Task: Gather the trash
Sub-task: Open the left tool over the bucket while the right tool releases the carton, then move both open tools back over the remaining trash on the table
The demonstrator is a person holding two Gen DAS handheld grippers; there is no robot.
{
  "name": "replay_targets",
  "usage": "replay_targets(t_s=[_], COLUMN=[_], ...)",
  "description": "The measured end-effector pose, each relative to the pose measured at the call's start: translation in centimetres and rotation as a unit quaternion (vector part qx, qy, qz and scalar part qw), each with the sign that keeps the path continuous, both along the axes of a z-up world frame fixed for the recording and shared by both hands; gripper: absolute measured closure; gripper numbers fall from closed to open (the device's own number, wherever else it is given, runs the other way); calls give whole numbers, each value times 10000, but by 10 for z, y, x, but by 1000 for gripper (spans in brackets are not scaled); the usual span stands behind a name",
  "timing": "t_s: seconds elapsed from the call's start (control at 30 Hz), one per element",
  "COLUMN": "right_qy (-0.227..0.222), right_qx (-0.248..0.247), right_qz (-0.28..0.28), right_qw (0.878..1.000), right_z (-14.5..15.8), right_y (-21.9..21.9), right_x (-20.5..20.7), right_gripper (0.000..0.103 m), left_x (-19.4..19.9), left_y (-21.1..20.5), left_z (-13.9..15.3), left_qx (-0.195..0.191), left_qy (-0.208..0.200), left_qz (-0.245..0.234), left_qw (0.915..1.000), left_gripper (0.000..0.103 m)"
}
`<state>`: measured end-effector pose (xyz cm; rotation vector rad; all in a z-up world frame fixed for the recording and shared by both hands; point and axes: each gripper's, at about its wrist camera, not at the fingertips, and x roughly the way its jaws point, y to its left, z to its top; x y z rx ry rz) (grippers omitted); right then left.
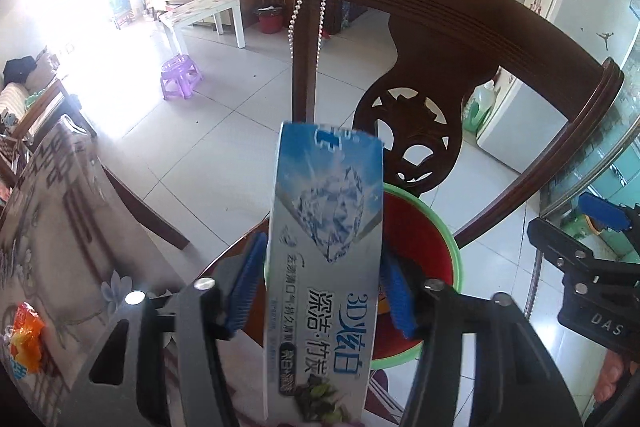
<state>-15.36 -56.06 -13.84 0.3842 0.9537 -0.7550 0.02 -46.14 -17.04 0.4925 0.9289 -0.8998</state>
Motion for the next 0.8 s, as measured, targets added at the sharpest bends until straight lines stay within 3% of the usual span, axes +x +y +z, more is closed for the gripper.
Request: replay_targets(t_s=[0.03, 0.17, 0.4, 0.63, 0.8], right_qy=[-10, -57, -215, -375, -481], right_qx=[-8, -36, -150, -226, -301], right_qz=[-31, -50, 295, 872, 1344], right_qw=[10000, 10000, 9992, 9952, 9893], right_z=[1, 7, 22, 39, 52], right_y=[0, 4, 35, 91, 139], right_x=[-3, -7, 6, 26, 44], right_gripper=[22, 21, 21, 19, 19], left_x=[-3, -11, -6, -4, -1], left_y=[-2, 11, 82, 167, 228], left_z=[1, 19, 76, 123, 145], left_qx=[8, -73, -631, -995, -1033], left_qy=[-64, -190, -178, -553, -987], left_qz=[-27, -53, 578, 1192, 1719], left_qw=[10000, 9998, 9962, 9863, 9747], left_gripper=[27, 22, 18, 16, 15])
